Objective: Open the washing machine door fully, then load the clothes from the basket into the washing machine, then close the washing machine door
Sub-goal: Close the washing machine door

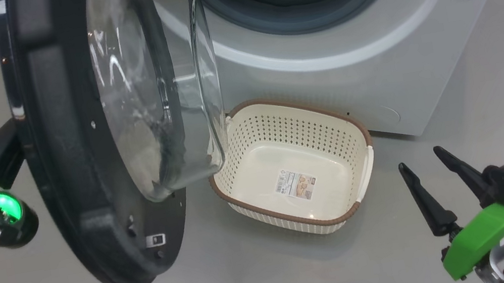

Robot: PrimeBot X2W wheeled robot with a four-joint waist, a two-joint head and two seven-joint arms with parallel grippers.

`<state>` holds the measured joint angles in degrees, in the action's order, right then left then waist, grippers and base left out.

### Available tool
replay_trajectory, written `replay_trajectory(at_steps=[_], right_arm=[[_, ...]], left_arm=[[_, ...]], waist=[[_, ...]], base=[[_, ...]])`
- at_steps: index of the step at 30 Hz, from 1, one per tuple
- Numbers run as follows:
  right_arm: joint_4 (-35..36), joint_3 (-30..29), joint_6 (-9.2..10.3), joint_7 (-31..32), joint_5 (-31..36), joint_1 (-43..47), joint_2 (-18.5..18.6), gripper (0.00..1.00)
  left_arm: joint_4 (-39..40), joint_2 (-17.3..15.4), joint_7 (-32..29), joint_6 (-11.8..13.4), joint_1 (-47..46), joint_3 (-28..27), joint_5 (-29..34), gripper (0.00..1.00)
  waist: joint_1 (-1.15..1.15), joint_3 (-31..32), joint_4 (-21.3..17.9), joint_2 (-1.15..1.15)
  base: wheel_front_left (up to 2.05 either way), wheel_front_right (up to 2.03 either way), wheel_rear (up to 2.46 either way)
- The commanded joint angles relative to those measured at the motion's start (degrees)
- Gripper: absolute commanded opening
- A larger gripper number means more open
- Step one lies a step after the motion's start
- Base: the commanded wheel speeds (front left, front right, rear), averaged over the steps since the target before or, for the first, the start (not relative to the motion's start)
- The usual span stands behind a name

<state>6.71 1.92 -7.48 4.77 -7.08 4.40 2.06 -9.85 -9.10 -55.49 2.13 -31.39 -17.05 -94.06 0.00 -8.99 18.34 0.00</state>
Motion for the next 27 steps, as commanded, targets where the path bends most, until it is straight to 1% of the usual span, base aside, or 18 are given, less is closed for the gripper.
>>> replay_trajectory(at_steps=[1,10,27], right_arm=[[1.71,1.2,-0.01,-0.65,-0.58,-2.54,0.82,1.0],[0.87,1.77,-0.01,-1.57,-1.61,-2.99,0.82,1.0],[-0.19,2.5,-0.01,-3.13,-3.16,-2.94,0.82,1.0]], left_arm=[[3.05,-1.42,-1.15,-0.46,-1.35,-0.65,-0.58,0.0],[4.65,1.09,-0.9,-2.0,-0.58,1.48,0.33,0.0],[2.27,4.5,2.21,-6.03,-2.1,4.91,2.01,0.0]], waist=[[0.0,-0.04,-0.32,0.0],[0.0,0.25,-3.26,0.0],[0.0,0.54,-10.33,0.0]], base=[[0.0,0.0,0.0],[0.0,0.0,0.0],[0.0,0.0,0.0]])
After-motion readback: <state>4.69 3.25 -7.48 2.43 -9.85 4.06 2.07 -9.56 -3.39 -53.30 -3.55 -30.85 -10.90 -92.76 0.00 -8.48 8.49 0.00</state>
